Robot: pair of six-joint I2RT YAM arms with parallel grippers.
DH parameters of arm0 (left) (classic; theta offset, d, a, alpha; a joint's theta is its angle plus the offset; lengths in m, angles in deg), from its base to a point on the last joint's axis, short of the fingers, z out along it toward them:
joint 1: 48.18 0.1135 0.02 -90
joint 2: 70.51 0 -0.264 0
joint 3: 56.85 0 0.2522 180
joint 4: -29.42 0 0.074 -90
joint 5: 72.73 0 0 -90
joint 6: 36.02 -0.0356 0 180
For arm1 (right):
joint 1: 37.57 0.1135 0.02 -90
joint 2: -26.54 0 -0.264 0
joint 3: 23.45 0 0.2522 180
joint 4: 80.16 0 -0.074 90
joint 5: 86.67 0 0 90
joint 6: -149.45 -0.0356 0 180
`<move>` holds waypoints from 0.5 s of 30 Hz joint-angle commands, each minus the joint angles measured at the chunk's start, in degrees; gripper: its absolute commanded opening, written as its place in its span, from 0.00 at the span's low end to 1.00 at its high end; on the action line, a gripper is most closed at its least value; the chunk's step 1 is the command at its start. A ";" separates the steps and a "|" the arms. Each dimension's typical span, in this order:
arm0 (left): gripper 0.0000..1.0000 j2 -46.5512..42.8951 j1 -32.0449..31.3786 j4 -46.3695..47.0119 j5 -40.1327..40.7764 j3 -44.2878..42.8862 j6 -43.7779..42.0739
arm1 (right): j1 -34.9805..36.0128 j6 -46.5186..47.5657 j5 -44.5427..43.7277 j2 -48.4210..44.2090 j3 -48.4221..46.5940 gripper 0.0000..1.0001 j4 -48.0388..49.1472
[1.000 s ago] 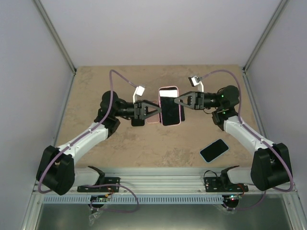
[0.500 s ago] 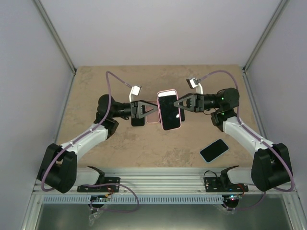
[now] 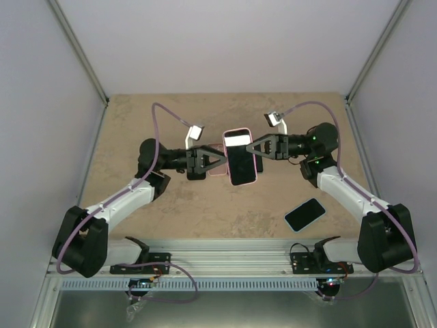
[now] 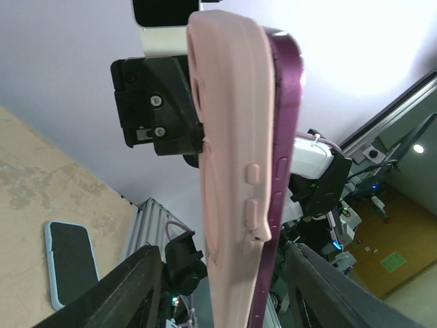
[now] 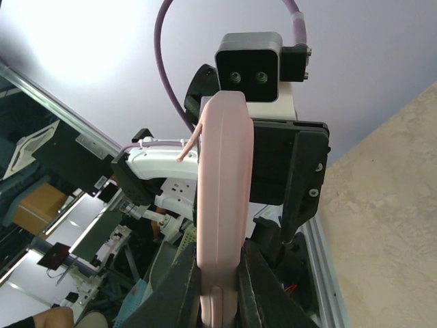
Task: Take the phone out of the phone case
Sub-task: Remove the phone case from the phone.
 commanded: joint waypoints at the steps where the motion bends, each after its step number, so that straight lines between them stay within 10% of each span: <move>1: 0.50 -0.12 -0.22 -5.78 0.99 -1.41 -6.22 | -0.04 0.63 -1.50 -0.16 -1.62 0.01 1.32; 15: 0.31 1.63 -0.18 -25.47 8.26 -4.09 -17.63 | 0.31 -7.60 -1.01 -0.14 -0.01 0.01 12.46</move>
